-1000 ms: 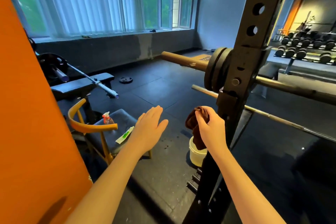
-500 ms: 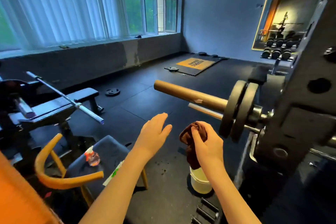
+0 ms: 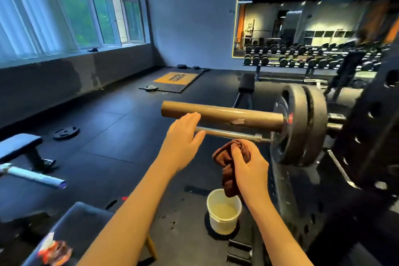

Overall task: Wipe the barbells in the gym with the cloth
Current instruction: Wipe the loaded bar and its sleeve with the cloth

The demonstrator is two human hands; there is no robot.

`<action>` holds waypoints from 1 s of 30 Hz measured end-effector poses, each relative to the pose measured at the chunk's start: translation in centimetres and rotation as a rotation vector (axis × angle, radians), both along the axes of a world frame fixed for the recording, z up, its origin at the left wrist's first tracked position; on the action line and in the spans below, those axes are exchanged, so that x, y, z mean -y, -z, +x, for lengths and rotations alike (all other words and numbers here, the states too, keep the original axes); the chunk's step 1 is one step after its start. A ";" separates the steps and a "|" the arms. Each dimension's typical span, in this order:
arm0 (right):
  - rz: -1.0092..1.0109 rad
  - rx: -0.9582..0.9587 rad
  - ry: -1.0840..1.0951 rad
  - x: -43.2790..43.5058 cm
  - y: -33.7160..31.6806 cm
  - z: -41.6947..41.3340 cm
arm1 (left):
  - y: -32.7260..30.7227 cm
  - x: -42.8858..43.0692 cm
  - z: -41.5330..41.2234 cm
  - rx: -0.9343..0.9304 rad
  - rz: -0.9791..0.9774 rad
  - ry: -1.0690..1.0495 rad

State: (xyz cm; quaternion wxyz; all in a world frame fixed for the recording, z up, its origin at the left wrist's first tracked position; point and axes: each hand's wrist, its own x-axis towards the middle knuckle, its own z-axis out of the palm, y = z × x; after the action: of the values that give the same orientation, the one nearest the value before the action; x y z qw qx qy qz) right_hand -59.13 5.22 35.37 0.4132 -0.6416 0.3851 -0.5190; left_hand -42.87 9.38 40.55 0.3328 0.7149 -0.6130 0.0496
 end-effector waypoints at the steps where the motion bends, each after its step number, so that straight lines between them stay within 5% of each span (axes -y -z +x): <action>1: -0.013 -0.006 0.027 -0.3 -0.5 0.1 | 0.1 0.4 0.5 0.007 -0.021 0.015; 11: -0.476 -0.062 0.472 5.2 -8.4 1.2 | -2.0 6.5 4.8 0.043 -0.053 0.124; 17: -0.563 -0.703 0.371 10.0 -5.2 3.4 | -2.9 9.6 5.9 0.134 0.160 0.141; 22: -0.563 -0.795 0.453 11.0 -4.3 -0.2 | -3.1 10.0 5.9 0.298 0.218 0.134; 26: -0.443 -0.722 0.603 11.0 -4.8 3.2 | -4.3 10.1 7.0 0.242 0.361 0.230; 30: -0.568 -0.728 0.441 9.4 -4.6 5.1 | -5.8 11.2 8.5 0.134 0.569 0.347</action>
State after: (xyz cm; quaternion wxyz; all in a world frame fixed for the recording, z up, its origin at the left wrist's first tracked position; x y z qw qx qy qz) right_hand -53.99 -4.17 39.95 -0.0577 -0.7711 0.4743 -0.4208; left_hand -34.38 -1.83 46.32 0.0821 0.6592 -0.7354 -0.1340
